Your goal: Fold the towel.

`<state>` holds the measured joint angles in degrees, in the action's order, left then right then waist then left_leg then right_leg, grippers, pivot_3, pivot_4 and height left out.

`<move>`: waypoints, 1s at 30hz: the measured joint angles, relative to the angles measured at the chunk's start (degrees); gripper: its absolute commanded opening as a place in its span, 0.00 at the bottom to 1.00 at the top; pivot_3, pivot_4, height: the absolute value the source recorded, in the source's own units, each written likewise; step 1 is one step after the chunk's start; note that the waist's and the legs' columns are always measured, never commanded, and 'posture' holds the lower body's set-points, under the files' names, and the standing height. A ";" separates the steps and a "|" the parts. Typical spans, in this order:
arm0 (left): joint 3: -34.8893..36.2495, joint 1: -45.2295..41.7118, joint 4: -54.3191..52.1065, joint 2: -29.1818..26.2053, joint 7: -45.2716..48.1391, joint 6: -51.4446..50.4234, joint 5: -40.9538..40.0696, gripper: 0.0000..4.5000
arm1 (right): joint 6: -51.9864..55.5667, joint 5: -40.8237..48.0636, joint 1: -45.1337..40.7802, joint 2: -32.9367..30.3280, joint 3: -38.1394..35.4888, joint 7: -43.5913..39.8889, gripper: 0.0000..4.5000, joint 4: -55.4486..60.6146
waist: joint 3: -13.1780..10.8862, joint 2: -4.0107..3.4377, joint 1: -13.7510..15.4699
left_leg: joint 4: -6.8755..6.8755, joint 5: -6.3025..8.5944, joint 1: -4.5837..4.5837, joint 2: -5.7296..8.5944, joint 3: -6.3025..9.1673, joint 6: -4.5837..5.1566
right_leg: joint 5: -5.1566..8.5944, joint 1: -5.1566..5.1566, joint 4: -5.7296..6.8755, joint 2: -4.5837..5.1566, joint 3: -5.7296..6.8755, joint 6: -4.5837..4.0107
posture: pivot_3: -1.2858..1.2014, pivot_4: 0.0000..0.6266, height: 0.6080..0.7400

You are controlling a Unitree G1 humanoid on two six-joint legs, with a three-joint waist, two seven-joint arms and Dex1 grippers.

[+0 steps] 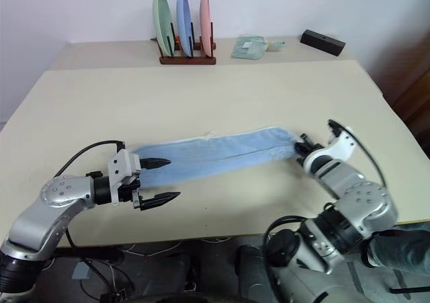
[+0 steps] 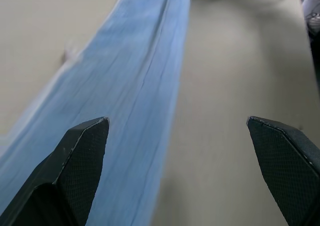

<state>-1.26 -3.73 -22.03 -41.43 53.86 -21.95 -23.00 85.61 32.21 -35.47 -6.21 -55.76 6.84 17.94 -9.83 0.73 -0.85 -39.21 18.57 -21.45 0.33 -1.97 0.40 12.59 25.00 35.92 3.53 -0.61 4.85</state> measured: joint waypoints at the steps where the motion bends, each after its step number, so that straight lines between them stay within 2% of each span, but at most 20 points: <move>1: -0.07 -0.47 0.48 0.21 0.00 0.05 0.04 1.00 | -0.92 0.03 0.28 -3.05 1.93 -1.62 0.01 -0.75 | -0.01 -0.01 -0.14 | 0.01 0.00 0.00 0.00 -0.01 0.00 | 0.00 0.01 -0.01 0.00 0.00 0.00 | 0.52 0.24 1.00; 5: -0.21 -1.81 1.33 0.89 -0.08 0.88 0.50 1.00 | -3.71 1.26 2.11 -11.37 11.81 -9.65 0.01 -0.84 | -0.01 -0.01 -0.66 | 0.07 0.00 0.04 -0.10 -0.01 0.01 | -0.01 0.01 -0.01 -0.13 -0.03 0.02 | 0.52 0.24 1.00; 11: -0.21 -1.95 2.04 0.97 -0.09 1.14 1.01 1.00 | -14.41 1.55 9.37 -26.93 36.83 -26.43 0.01 6.74 | -0.02 0.00 -1.10 | 0.10 0.01 0.01 -0.14 0.05 0.01 | 0.03 0.01 -0.06 -0.20 -0.03 0.07 | 0.52 0.24 1.00; 15: -0.19 -1.95 2.08 0.98 -0.24 1.21 1.13 1.00 | -24.63 -2.29 11.50 -36.18 51.09 -35.81 0.01 10.50 | -0.03 0.04 -1.08 | 0.10 0.01 -0.02 -0.13 0.05 0.01 | 0.04 -0.01 -0.18 -0.16 -0.02 0.09 | 0.52 0.24 1.00; 18: -0.18 -1.96 2.14 1.02 -0.43 1.21 1.16 1.00 | -32.01 -7.14 11.86 -39.81 60.16 -40.60 0.01 10.97 | -0.04 0.05 -1.02 | 0.10 0.01 -0.04 -0.13 0.05 0.01 | 0.04 -0.07 -0.37 -0.16 -0.01 0.09 | 0.52 0.24 1.00; 21: -0.19 -2.07 2.15 1.28 -0.67 1.21 1.24 1.00 | -37.73 -11.35 11.62 -39.54 67.87 -43.44 0.01 10.29 | -0.05 0.08 -0.94 | 0.09 0.01 -0.05 -0.13 0.05 0.02 | 0.04 -0.08 -0.42 -0.10 -0.01 0.08 | 0.52 0.24 1.00; 24: -0.20 -2.07 2.14 1.50 -1.15 1.21 1.28 1.00 | -40.09 -14.39 9.92 -36.35 73.32 -44.39 0.01 8.08 | -0.05 0.08 -0.92 | 0.09 0.01 -0.05 -0.13 0.04 0.02 | 0.03 -0.07 -0.43 -0.03 -0.01 0.08 | 0.52 0.24 1.00; 30: -0.16 -1.83 2.00 1.58 -1.83 1.18 1.28 1.00 | -38.25 -16.10 5.64 -30.12 77.29 -44.30 0.01 7.42 | -0.05 0.09 -0.05 | 0.09 0.01 -0.05 -0.14 0.08 0.02 | 0.03 -0.07 -0.43 0.08 0.01 0.04 | 0.52 0.24 1.00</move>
<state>-1.43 -5.56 -20.03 -39.86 52.03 -20.77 -21.72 47.37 16.12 -29.83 -36.32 21.52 -37.46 25.36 -9.88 0.82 -0.90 -39.12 18.58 -21.51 0.19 -1.89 0.42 12.62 24.93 35.49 3.61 -0.60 4.90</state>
